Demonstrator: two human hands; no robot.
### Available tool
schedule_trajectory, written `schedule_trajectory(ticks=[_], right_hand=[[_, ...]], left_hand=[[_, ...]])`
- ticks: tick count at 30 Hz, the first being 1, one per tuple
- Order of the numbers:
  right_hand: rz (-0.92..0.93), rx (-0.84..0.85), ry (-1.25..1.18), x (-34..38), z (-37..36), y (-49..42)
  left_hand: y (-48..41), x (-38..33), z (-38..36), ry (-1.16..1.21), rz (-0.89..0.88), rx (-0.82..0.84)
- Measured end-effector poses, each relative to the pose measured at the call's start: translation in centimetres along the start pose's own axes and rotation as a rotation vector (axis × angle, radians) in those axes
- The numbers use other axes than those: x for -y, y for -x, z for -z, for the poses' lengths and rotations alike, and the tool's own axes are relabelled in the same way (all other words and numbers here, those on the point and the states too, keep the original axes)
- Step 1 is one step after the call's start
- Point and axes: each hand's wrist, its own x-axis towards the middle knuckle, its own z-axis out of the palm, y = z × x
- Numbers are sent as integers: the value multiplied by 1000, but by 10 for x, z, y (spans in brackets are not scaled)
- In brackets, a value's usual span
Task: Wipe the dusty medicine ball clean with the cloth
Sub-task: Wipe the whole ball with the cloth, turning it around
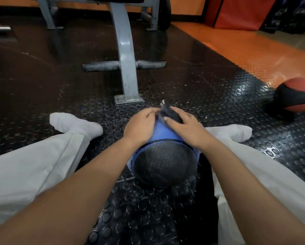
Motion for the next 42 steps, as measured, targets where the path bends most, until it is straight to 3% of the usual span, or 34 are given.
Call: schedule_trajectory(ticks=[4,6,10,16,18,22,27,30,35,42], right_hand=[[-144,182,-176,-5,16,-29],[-177,180,-222,-7,14,-35],[-39,30,-89,-6,-4,-25],[105,-17,239,23,-30,47],[135,-32,246,36,-32,46],[5,37,172,49,-30,5],[-141,167,-17,56,-19,-30],[-76,152,4,53,-26,-21],[152,20,305,52,-41,42],[4,168,243,66,-34,-4]], left_hand=[[20,4,-8,3,-112,-96],[17,7,-6,5,-105,-98],[-6,12,12,112,-48,14],[-26,18,46,27,125,196],[-24,13,47,34,161,217],[-10,14,45,121,104,130],[16,18,38,25,83,-12],[18,14,39,-20,108,-69],[14,18,49,21,125,-20],[35,26,46,47,76,-32]])
